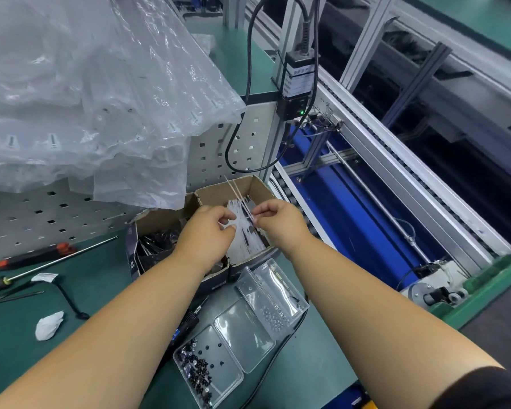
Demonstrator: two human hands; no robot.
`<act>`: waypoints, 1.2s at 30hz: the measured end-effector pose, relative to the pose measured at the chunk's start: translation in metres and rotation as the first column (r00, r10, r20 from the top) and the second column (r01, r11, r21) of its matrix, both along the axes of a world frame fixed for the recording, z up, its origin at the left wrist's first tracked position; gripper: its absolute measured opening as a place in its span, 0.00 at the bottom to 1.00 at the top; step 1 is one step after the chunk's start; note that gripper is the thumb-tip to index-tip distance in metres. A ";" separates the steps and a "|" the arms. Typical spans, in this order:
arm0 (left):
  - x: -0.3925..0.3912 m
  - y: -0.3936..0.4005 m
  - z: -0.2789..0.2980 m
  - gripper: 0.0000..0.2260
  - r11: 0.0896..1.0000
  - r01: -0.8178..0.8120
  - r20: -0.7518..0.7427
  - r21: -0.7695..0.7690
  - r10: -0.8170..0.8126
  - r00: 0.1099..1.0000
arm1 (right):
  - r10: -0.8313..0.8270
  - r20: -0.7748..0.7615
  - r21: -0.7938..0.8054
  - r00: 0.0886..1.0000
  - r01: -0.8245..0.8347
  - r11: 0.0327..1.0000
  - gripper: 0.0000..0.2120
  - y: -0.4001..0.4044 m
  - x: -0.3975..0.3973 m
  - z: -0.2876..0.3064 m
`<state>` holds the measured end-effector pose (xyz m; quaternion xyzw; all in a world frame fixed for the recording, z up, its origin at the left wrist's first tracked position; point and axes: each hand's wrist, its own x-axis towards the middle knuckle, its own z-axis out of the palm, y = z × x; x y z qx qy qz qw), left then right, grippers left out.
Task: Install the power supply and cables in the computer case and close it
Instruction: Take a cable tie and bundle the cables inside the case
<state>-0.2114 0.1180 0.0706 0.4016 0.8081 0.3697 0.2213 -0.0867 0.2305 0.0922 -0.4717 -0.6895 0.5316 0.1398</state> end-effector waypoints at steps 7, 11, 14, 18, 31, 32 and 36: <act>0.009 -0.001 0.009 0.07 0.999 -0.033 0.054 -0.027 0.035 0.998 | -0.046 -0.088 -0.116 0.995 0.036 0.993 0.09 -0.004 0.006 0.007; 0.014 0.000 0.011 0.07 0.999 -0.027 0.100 -0.037 0.030 0.995 | -0.086 -0.079 -0.127 0.993 0.075 0.989 0.09 -0.005 0.007 0.005; 0.018 0.002 0.013 0.05 0.999 -0.034 0.174 -0.025 0.038 0.984 | -0.121 -0.088 -0.153 0.989 0.107 0.982 0.10 -0.006 0.008 0.004; 0.023 0.007 0.016 0.04 0.999 -0.031 0.265 -0.039 0.041 0.963 | -0.138 -0.136 -0.213 0.981 0.107 0.971 0.14 -0.004 0.010 0.009; 0.071 0.027 0.055 0.05 0.984 0.088 0.480 0.158 -0.154 0.863 | -0.293 -0.357 -0.238 0.887 0.217 0.947 0.09 0.003 0.069 0.062; 0.081 0.030 0.059 0.05 0.981 0.106 0.480 0.165 -0.173 0.860 | -0.323 -0.368 -0.226 0.872 0.253 0.941 0.08 0.004 0.083 0.070; 0.127 0.044 0.077 0.05 0.967 0.160 0.485 0.196 -0.237 0.842 | -0.412 -0.413 -0.161 0.812 0.380 0.911 0.05 0.010 0.148 0.098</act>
